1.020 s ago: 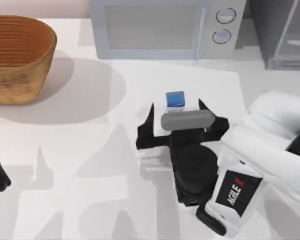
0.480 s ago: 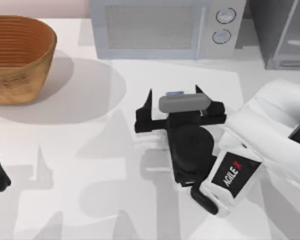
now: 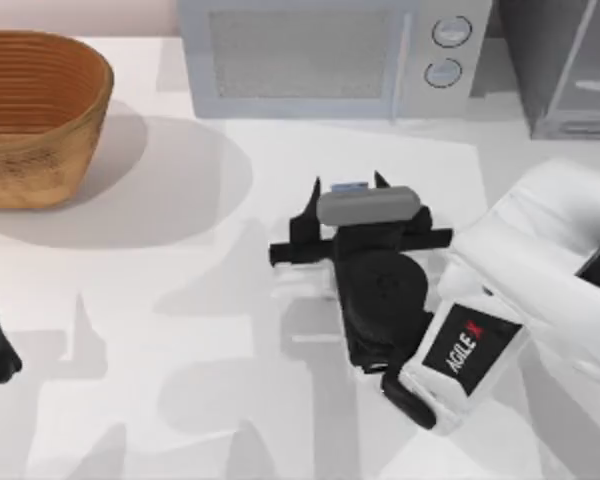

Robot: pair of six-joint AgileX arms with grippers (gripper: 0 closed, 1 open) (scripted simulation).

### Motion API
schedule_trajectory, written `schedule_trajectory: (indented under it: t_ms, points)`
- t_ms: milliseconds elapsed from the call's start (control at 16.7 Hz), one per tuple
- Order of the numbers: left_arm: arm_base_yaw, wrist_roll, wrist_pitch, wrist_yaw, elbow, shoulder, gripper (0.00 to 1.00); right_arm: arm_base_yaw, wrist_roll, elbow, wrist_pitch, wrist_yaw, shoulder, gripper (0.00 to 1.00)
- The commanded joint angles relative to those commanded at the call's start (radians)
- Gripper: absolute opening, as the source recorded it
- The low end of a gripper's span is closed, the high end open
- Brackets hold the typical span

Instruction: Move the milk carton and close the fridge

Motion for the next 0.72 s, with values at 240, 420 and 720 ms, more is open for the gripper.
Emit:
schedule_trajectory:
  t_ms: [240, 420, 720]
  points:
    - [0.000, 0.000, 0.000, 0.000, 0.000, 0.000, 1.00, 0.000, 0.000, 0.000, 0.000, 0.000, 0.000, 0.17]
    - [0.000, 0.000, 0.000, 0.000, 0.000, 0.000, 1.00, 0.000, 0.000, 0.000, 0.000, 0.000, 0.000, 0.00]
    - [0.000, 0.000, 0.000, 0.000, 0.000, 0.000, 1.00, 0.000, 0.000, 0.000, 0.000, 0.000, 0.000, 0.00]
